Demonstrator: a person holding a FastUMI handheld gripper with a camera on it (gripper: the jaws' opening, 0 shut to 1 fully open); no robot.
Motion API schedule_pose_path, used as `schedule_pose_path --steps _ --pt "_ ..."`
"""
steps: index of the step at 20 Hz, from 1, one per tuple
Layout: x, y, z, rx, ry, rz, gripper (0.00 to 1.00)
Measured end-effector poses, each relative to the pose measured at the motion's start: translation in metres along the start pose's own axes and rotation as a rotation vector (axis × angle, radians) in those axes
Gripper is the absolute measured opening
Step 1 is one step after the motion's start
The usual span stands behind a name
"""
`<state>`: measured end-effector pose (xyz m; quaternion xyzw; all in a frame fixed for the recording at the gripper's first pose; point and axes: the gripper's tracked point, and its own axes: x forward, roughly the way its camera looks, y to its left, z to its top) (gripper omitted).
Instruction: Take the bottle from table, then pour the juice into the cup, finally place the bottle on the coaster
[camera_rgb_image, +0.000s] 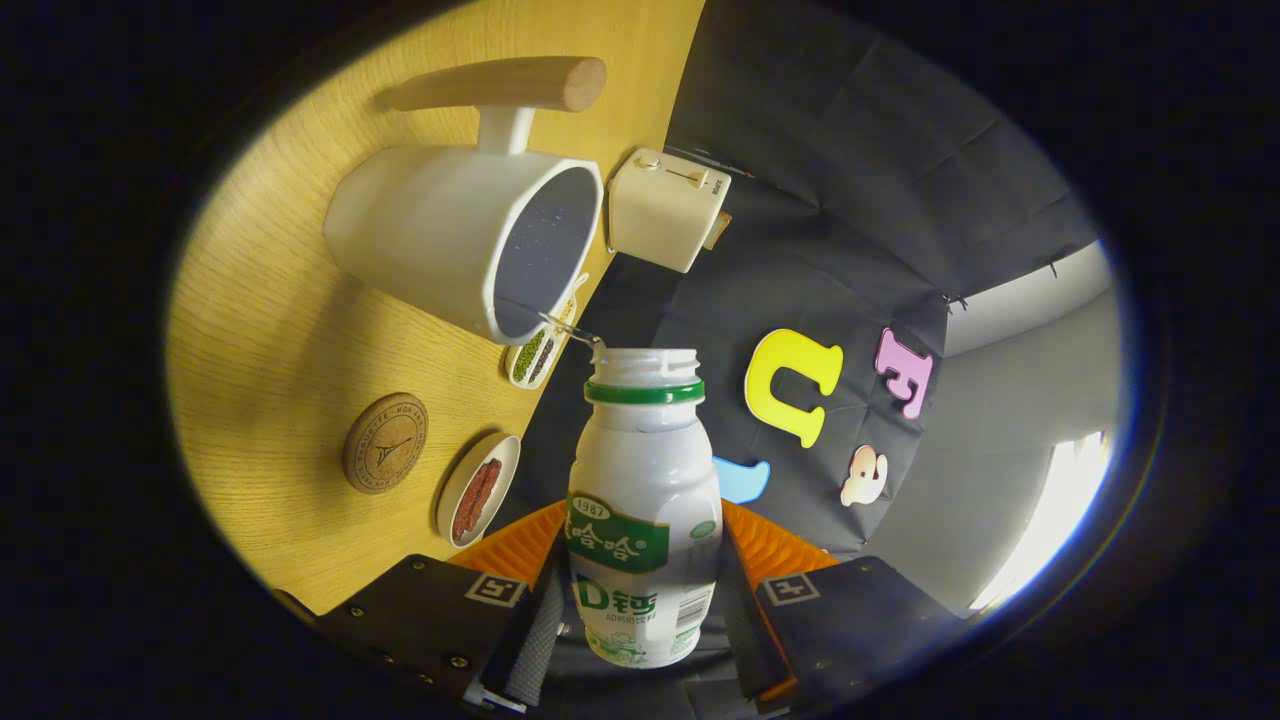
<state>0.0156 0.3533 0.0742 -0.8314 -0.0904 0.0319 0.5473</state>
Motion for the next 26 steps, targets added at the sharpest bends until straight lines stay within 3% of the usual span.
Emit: schedule_pose_path --steps 26 --pt "-0.0036 0.0071 0.0092 -0.04 -0.01 0.02 0.71"
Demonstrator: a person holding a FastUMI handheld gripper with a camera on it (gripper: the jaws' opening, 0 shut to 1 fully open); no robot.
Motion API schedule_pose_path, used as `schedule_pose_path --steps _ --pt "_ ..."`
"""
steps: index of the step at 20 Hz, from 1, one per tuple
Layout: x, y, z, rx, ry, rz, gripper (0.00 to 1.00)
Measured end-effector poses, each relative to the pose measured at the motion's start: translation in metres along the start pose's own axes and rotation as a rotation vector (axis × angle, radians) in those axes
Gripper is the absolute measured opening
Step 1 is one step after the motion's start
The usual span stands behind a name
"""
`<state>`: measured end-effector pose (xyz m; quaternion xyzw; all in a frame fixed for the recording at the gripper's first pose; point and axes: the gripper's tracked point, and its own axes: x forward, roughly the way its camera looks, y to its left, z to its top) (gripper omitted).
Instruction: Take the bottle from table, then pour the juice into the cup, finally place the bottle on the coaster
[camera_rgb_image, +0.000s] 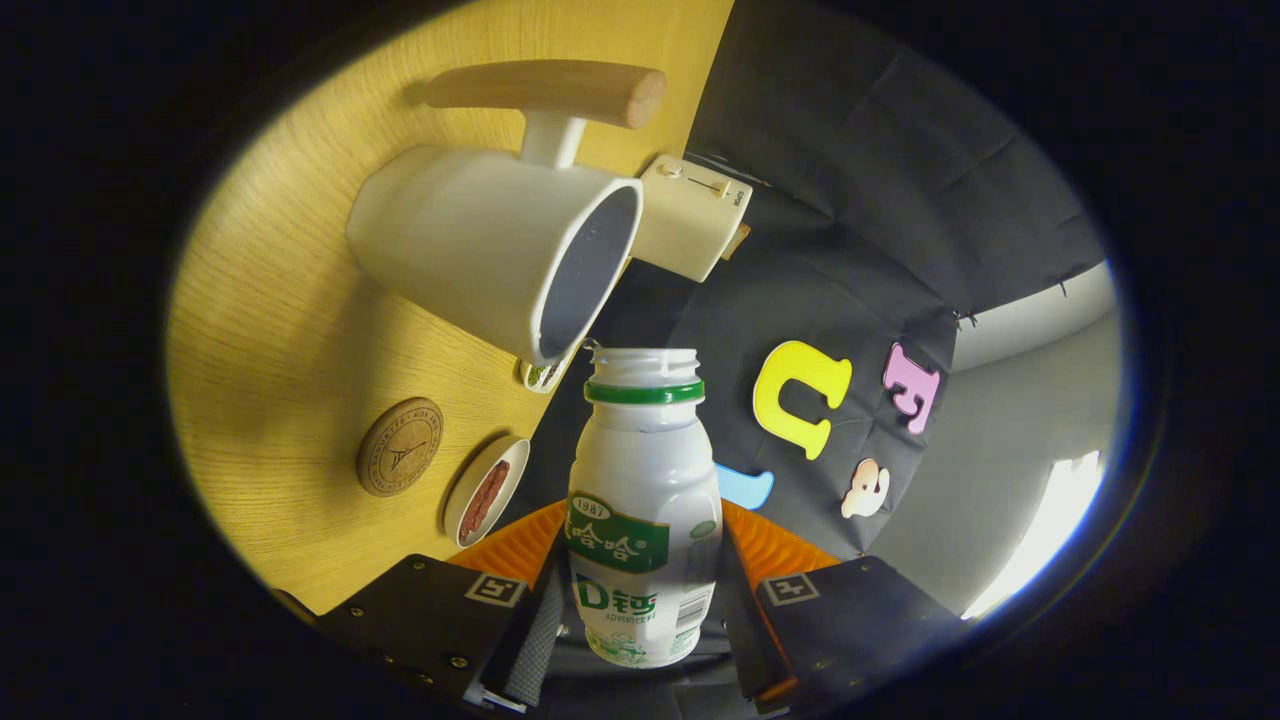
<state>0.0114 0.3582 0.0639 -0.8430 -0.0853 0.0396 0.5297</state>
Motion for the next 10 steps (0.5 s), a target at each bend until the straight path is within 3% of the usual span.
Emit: schedule_pose_path --steps 10 --pt "0.0007 0.0015 -0.0013 0.019 0.005 0.0 0.71"
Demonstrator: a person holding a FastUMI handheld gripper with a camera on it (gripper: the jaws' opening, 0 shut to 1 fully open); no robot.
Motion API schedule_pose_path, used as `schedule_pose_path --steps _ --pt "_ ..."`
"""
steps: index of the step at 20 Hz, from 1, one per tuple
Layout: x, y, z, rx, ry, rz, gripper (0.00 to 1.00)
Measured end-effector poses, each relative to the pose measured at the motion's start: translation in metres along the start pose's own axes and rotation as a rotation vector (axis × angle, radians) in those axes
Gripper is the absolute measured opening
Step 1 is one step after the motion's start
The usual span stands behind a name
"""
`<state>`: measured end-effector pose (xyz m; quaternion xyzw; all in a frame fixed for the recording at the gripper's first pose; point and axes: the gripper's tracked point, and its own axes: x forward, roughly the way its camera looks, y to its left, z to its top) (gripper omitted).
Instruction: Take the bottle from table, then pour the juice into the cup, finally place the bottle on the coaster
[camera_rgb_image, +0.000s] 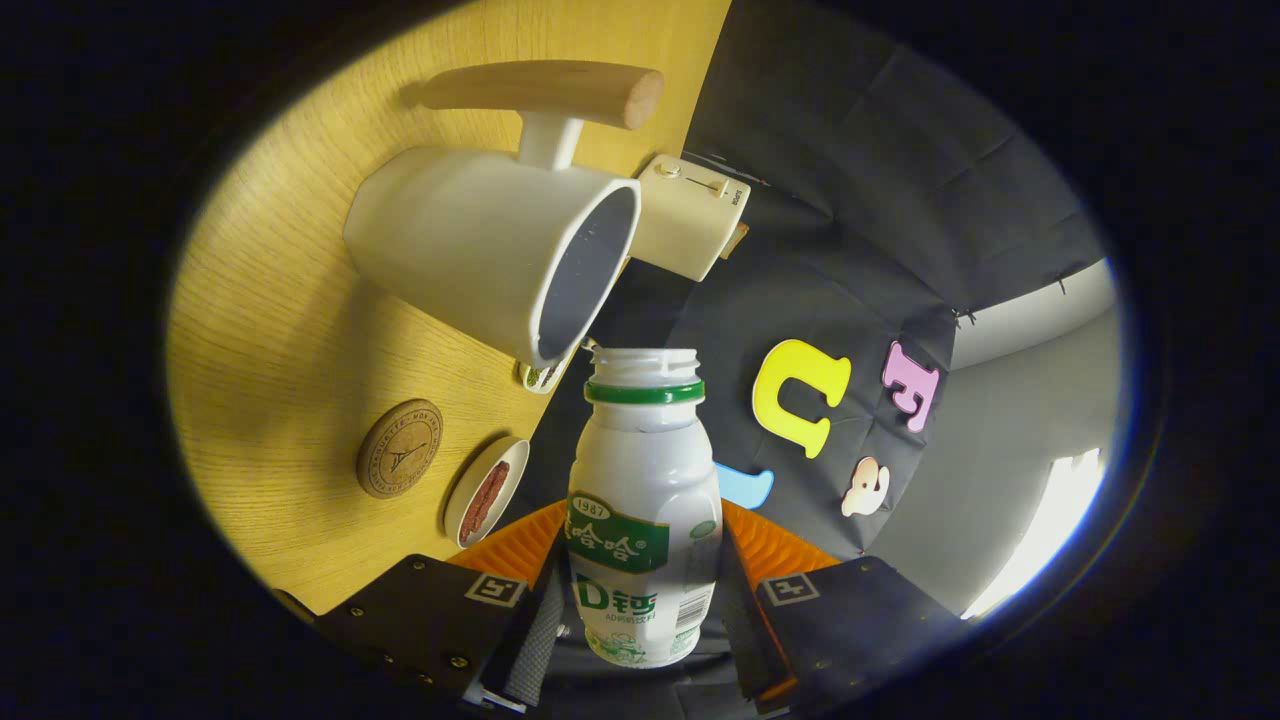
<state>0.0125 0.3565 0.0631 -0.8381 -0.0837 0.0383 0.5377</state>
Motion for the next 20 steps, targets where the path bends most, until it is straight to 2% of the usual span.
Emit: schedule_pose_path --steps 15,20 --pt "0.0 0.012 0.0 0.11 -0.007 0.016 0.71" --pt "-0.002 0.017 0.002 0.217 -0.013 0.05 0.71"
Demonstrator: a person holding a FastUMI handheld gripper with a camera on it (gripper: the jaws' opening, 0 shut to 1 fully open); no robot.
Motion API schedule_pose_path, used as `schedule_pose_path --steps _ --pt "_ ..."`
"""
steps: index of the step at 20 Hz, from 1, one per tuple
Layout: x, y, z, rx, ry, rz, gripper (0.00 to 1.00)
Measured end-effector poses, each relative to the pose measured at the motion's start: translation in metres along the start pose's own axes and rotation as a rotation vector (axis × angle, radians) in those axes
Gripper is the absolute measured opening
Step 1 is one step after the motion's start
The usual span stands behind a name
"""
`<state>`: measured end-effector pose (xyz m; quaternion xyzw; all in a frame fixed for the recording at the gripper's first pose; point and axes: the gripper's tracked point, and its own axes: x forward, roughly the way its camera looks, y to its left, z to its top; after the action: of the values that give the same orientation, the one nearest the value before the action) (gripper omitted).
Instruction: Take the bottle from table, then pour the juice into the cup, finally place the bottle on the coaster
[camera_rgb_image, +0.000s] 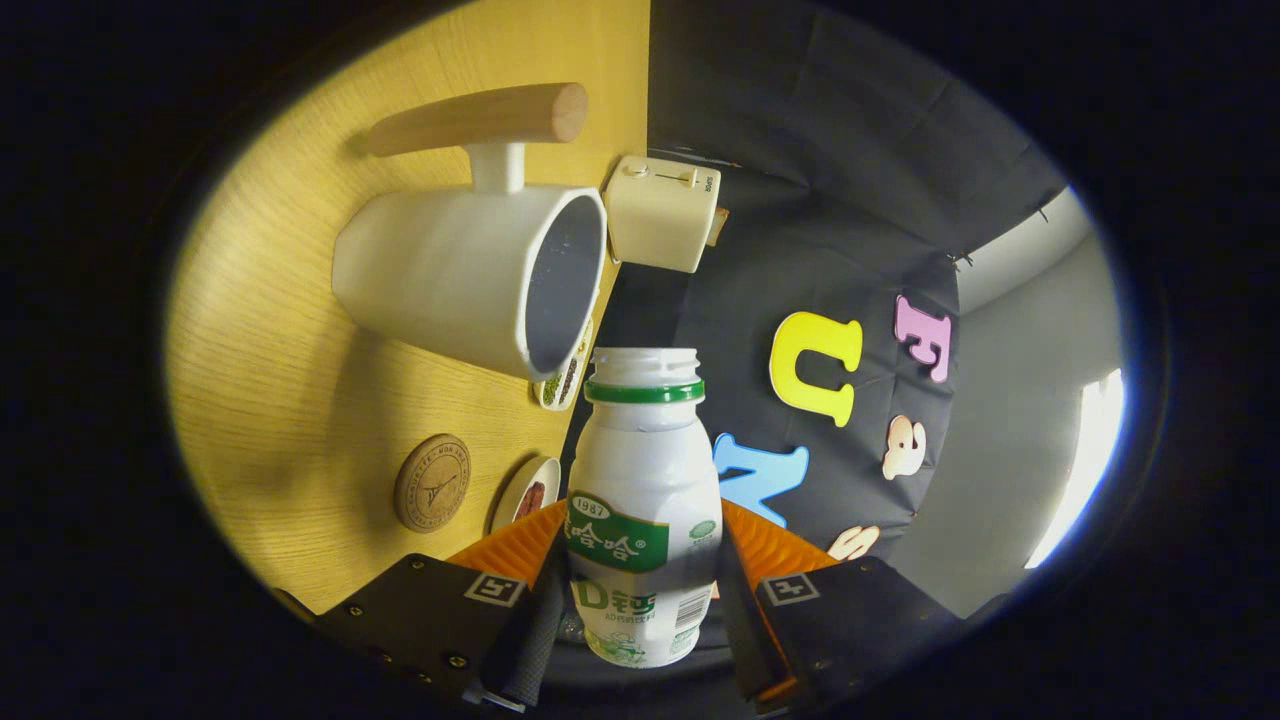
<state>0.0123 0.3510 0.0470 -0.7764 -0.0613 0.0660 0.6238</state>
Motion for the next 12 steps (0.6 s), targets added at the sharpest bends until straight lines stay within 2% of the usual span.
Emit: schedule_pose_path --steps 12 --pt "0.002 0.02 0.0 0.239 0.008 0.063 0.71"
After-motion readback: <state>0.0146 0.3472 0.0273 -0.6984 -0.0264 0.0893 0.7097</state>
